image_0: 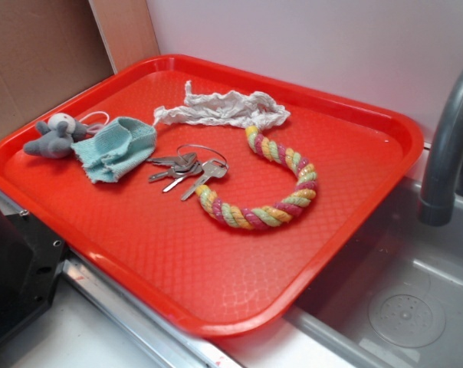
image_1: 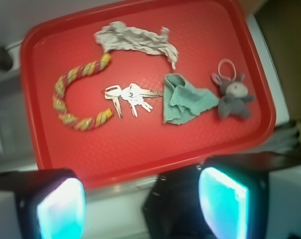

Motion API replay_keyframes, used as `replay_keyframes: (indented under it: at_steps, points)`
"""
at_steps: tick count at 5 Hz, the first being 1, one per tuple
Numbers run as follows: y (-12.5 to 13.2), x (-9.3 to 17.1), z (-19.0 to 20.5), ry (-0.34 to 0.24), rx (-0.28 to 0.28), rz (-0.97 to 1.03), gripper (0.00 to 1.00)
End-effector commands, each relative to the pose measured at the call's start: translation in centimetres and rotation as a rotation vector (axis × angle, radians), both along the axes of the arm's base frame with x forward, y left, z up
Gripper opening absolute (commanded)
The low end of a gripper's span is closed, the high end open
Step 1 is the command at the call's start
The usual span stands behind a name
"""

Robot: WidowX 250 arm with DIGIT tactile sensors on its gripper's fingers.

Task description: Grab the multicolored rope.

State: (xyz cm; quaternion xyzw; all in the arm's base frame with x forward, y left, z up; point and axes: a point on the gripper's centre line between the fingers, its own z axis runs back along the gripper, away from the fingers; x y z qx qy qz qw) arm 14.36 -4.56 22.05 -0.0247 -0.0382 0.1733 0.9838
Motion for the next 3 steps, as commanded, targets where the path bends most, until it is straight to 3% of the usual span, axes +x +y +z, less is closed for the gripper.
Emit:
replay_keyframes:
  at_steps: [1, 2, 3]
  points:
    - [-2.8, 2.1, -2.0, 0.005, -0.026, 0.431, 1.0]
    - [-4.2, 3.2, -4.9, 0.035, -0.096, 0.635, 1.0]
    - [-4.8, 3.5, -7.5, 0.043, -0.127, 0.755, 1.0]
